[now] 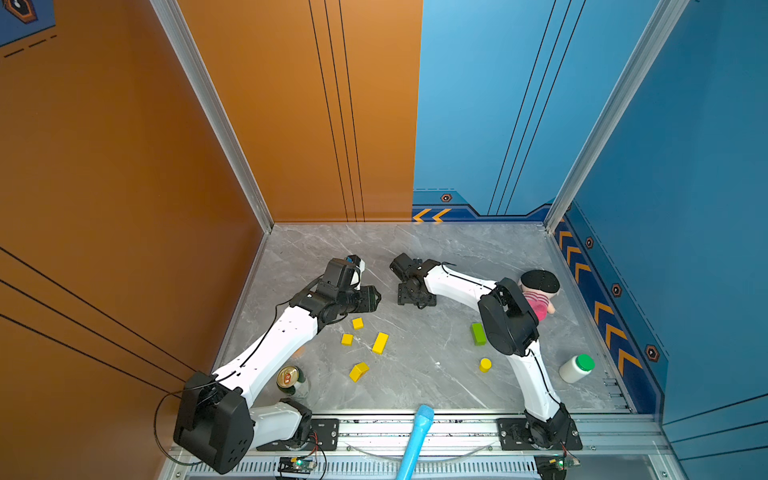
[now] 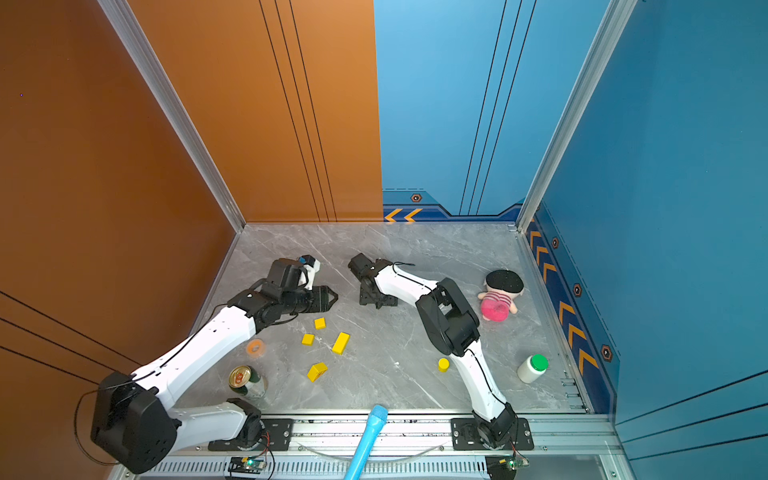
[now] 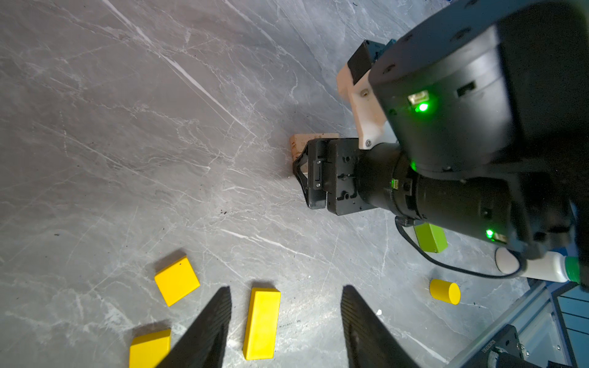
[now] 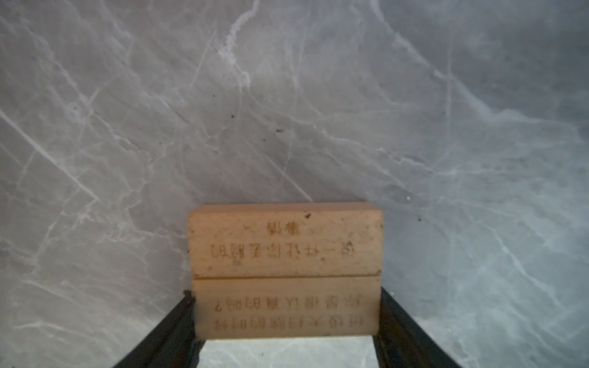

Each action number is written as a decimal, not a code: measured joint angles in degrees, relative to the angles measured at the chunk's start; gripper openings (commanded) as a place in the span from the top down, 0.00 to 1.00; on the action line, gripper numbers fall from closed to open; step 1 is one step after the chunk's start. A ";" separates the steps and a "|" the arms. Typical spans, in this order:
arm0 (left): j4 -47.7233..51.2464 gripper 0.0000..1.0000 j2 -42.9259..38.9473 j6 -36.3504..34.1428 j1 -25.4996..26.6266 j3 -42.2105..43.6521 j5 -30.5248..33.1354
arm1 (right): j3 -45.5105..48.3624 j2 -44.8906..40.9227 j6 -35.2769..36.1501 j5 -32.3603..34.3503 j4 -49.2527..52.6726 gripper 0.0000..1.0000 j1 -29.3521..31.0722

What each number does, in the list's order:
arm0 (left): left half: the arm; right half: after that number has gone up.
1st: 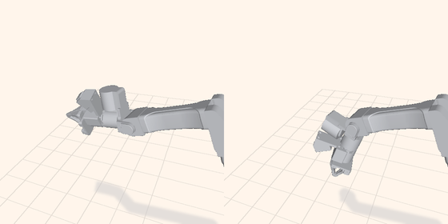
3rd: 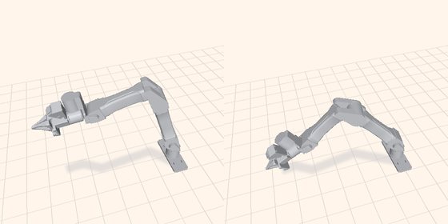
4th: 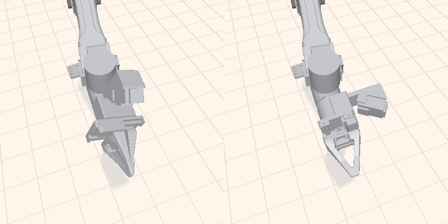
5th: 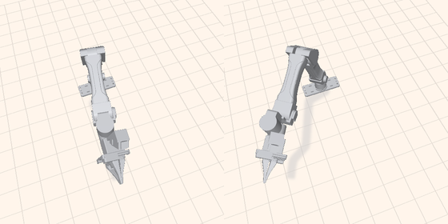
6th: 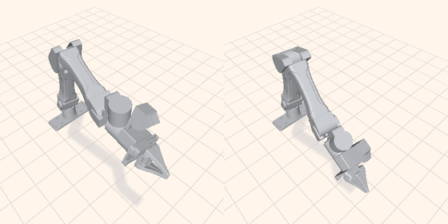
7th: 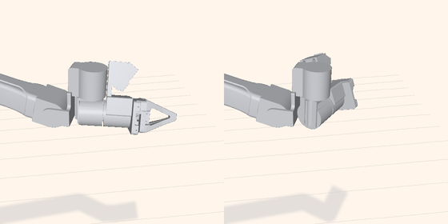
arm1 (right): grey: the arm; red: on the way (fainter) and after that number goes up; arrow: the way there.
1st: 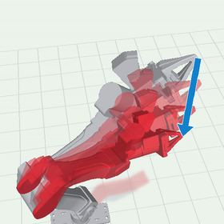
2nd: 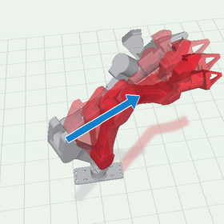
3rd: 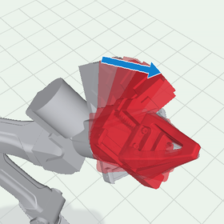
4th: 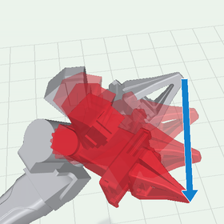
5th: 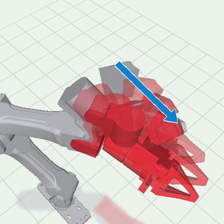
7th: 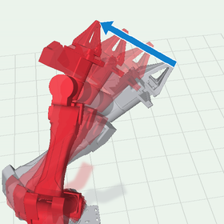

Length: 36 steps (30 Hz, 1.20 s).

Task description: Build the wood block tower

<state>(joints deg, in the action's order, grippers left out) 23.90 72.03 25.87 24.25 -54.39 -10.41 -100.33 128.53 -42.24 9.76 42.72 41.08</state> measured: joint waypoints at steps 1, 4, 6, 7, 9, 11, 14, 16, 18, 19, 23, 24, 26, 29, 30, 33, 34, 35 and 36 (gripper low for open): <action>0.00 0.43 0.00 0.00 0.00 0.00 0.02 | -0.04 0.02 0.00 0.02 0.07 0.20 0.00; 0.00 0.43 0.00 0.00 -0.07 0.00 0.04 | -0.17 0.09 0.02 0.07 0.22 0.17 -0.02; 0.00 0.43 -0.02 -0.02 -0.22 0.00 0.15 | -0.24 0.11 0.02 0.20 0.37 0.15 -0.07; 0.00 0.43 -0.02 -0.02 -0.24 0.00 0.17 | -0.24 0.11 0.02 0.24 0.39 0.15 -0.11; 0.00 0.43 -0.04 -0.02 -0.26 0.00 0.15 | -0.28 0.11 0.02 0.26 0.39 0.13 -0.17; 0.00 0.43 -0.04 -0.11 -0.26 0.00 0.17 | -0.35 0.17 0.02 0.44 0.39 0.12 -0.20; 0.00 0.43 -0.04 -0.17 -0.26 0.00 0.17 | -0.39 0.17 0.04 0.57 0.42 0.11 -0.22; 0.00 0.43 -0.04 -0.17 -0.26 0.00 0.17 | -0.39 0.17 0.04 0.61 0.42 0.10 -0.22; 0.00 0.43 -0.04 -0.17 -0.26 0.00 0.17 | -0.44 0.22 0.07 0.61 0.42 0.09 -0.22; 0.00 0.43 -0.04 -0.17 -0.26 0.00 0.17 | -0.46 0.24 0.09 0.61 0.42 0.08 -0.22; 0.00 0.43 -0.04 -0.17 -0.26 0.00 0.15 | -0.46 0.26 0.24 0.61 0.39 0.05 -0.22; 0.00 0.43 -0.04 -0.17 -0.26 0.00 0.17 | -0.46 0.26 0.24 0.61 0.39 0.04 -0.22; 0.00 0.43 -0.11 -0.17 -0.26 0.00 0.17 | -0.46 0.26 0.24 0.61 0.39 0.04 -0.26; 0.00 0.43 -0.37 -0.20 -0.26 0.02 0.17 | -0.46 0.28 0.26 0.59 0.39 0.04 -0.26; 0.00 0.42 -0.48 -0.17 -0.26 0.07 0.17 | -0.46 0.28 0.33 0.59 0.39 0.03 -0.26; 0.00 0.42 -0.70 -0.17 -0.26 0.07 0.15 | -0.37 0.28 0.44 0.39 0.22 0.04 -0.28; 0.00 0.42 -0.74 -0.17 -0.26 0.07 0.17 | -0.26 0.28 0.42 0.20 0.07 0.03 -0.31; 0.00 0.42 -0.76 -0.17 -0.26 0.09 0.17 | 0.02 0.26 0.44 -0.20 -0.46 0.03 -0.35; 0.00 0.42 -0.79 -0.17 -0.26 0.11 0.17 | 0.31 0.11 0.70 -0.33 -0.83 0.03 -0.39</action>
<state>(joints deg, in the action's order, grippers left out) 23.90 71.24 25.69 23.99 -54.28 -10.24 -100.03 128.64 -41.54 9.43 41.89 40.69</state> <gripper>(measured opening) 0.576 0.966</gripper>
